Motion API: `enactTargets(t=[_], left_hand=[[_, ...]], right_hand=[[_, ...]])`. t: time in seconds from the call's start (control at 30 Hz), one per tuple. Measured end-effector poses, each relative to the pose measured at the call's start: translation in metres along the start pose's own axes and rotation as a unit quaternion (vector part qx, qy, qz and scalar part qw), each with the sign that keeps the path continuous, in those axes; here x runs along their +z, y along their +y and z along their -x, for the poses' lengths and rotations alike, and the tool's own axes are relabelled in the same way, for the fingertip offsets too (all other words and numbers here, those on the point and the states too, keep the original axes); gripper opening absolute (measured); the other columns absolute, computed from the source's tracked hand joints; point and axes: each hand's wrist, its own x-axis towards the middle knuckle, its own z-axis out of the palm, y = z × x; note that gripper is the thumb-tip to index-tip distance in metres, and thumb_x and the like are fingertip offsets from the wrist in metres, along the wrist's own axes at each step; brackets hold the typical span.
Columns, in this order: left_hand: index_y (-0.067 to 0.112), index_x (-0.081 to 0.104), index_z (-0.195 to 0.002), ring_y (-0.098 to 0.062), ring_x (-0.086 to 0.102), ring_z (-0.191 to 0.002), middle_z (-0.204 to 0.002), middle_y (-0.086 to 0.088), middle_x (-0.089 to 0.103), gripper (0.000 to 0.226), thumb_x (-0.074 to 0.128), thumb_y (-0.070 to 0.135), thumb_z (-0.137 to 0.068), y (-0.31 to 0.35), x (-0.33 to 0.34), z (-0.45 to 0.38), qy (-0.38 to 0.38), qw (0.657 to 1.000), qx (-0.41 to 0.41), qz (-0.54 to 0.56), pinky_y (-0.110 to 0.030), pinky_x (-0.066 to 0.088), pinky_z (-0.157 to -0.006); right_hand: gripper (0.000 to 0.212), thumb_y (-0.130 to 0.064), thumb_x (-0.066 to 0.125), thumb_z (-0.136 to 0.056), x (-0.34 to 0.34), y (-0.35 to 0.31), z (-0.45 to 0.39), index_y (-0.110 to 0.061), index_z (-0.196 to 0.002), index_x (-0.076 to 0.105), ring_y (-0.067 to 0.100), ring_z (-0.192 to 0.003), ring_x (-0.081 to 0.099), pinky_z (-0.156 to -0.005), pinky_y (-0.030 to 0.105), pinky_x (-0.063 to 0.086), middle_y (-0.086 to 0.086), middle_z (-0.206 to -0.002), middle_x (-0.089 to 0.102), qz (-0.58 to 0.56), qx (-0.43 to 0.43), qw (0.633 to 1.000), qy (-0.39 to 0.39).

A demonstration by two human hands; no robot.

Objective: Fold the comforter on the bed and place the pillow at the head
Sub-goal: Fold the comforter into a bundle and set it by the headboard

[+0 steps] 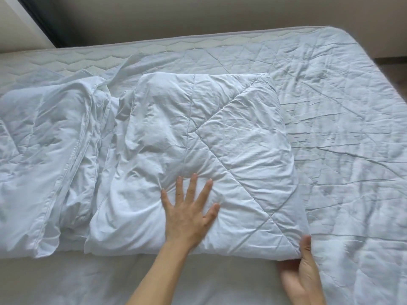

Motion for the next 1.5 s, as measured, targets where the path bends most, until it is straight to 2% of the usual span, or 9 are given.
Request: enactTargets(t=[0.1, 0.3, 0.43, 0.7, 0.8, 1.0, 1.17, 1.4, 1.5], left_hand=[[0.055, -0.016, -0.151, -0.026, -0.027, -0.151, -0.166, 0.013, -0.022, 0.067, -0.009, 0.079, -0.088, -0.003, 0.000, 0.001, 0.000, 1.000, 0.004, 0.015, -0.068, -0.015, -0.115], [0.056, -0.017, -0.151, -0.026, -0.031, -0.150, -0.166, 0.013, -0.023, 0.064, 0.003, 0.075, -0.093, -0.002, -0.005, -0.001, -0.016, 0.999, 0.002, 0.048, -0.067, -0.019, -0.113], [0.059, -0.010, -0.150, -0.027, -0.022, -0.153, -0.168, 0.014, -0.013, 0.069, 0.001, 0.080, -0.085, 0.003, -0.030, -0.006, -0.064, 0.984, -0.006, 0.168, -0.067, -0.015, -0.115], [0.063, 0.019, -0.147, 0.006, -0.002, -0.151, -0.166, 0.020, 0.016, 0.077, 0.016, 0.094, -0.077, -0.007, -0.124, 0.012, 0.018, 0.799, 0.090, 0.595, -0.045, 0.004, -0.126], [0.063, 0.023, -0.141, 0.010, 0.005, -0.150, -0.162, 0.025, 0.022, 0.066, 0.026, 0.089, -0.081, -0.062, -0.163, 0.023, 0.058, 0.735, 0.092, 0.669, -0.038, 0.009, -0.127], [0.051, 0.028, -0.152, 0.010, 0.024, -0.146, -0.159, 0.030, 0.029, 0.062, 0.032, 0.073, -0.094, -0.206, -0.216, 0.047, 0.107, 0.622, 0.083, 0.771, -0.038, 0.021, -0.125], [0.037, 0.031, -0.156, -0.014, 0.031, -0.150, -0.162, 0.009, 0.036, 0.060, 0.028, 0.064, -0.102, -0.346, -0.247, 0.072, 0.190, 0.530, 0.095, 0.821, -0.048, 0.022, -0.123], [0.036, 0.041, -0.151, -0.016, 0.049, -0.139, -0.149, 0.001, 0.055, 0.071, 0.015, 0.072, -0.096, -0.557, -0.216, 0.121, 0.251, 0.524, -0.070, 0.811, -0.045, 0.033, -0.119], [0.051, 0.043, -0.144, -0.011, 0.050, -0.137, -0.149, 0.009, 0.054, 0.075, 0.019, 0.086, -0.083, -0.615, -0.175, 0.142, 0.217, 0.523, -0.153, 0.810, -0.042, 0.032, -0.120]], right_hand=[[0.066, -0.064, 0.045, -0.084, 0.026, 0.013, 0.005, -0.010, -0.085, 0.084, 0.028, -0.079, 0.078, -0.055, 0.042, 0.062, 0.016, -0.099, 0.078, -0.125, 0.041, 0.989, -0.062], [0.041, -0.045, 0.056, -0.097, 0.041, 0.009, 0.009, -0.013, -0.107, 0.080, 0.026, -0.099, 0.075, -0.070, 0.041, 0.064, 0.015, -0.119, 0.074, -0.139, -0.026, 0.988, -0.063], [0.096, -0.045, 0.089, -0.069, 0.068, -0.006, 0.028, -0.007, -0.147, 0.049, 0.032, -0.135, 0.054, -0.107, 0.052, 0.047, 0.019, -0.149, 0.052, -0.138, -0.174, 0.971, -0.085], [0.080, -0.041, 0.075, -0.086, 0.193, -0.009, 0.122, -0.003, -0.150, 0.043, 0.037, -0.141, 0.047, -0.115, 0.059, 0.036, 0.021, -0.152, 0.047, -0.082, -0.281, 0.939, -0.181], [0.042, -0.030, 0.056, -0.094, 0.250, 0.008, 0.165, -0.015, -0.133, 0.062, 0.033, -0.133, 0.057, -0.109, 0.055, 0.045, 0.012, -0.139, 0.062, -0.039, -0.321, 0.918, -0.231], [0.033, -0.023, 0.053, -0.093, 0.381, 0.073, 0.246, -0.013, -0.122, 0.066, 0.025, -0.113, 0.069, -0.093, 0.038, 0.057, 0.007, -0.116, 0.074, 0.041, -0.333, 0.873, -0.354], [0.025, -0.029, 0.063, -0.090, 0.489, 0.162, 0.316, -0.019, -0.108, 0.076, 0.024, -0.104, 0.073, -0.085, 0.037, 0.058, 0.005, -0.106, 0.076, 0.106, -0.338, 0.835, -0.421], [0.026, -0.045, 0.066, -0.090, 0.603, 0.354, 0.351, -0.028, -0.110, 0.068, 0.022, -0.104, 0.070, -0.091, 0.051, 0.056, 0.000, -0.106, 0.073, 0.363, -0.368, 0.718, -0.467], [0.007, -0.042, 0.063, -0.092, 0.607, 0.439, 0.325, -0.037, -0.096, 0.060, 0.006, -0.096, 0.066, -0.085, 0.029, 0.055, -0.004, -0.106, 0.070, 0.499, -0.343, 0.666, -0.436]])
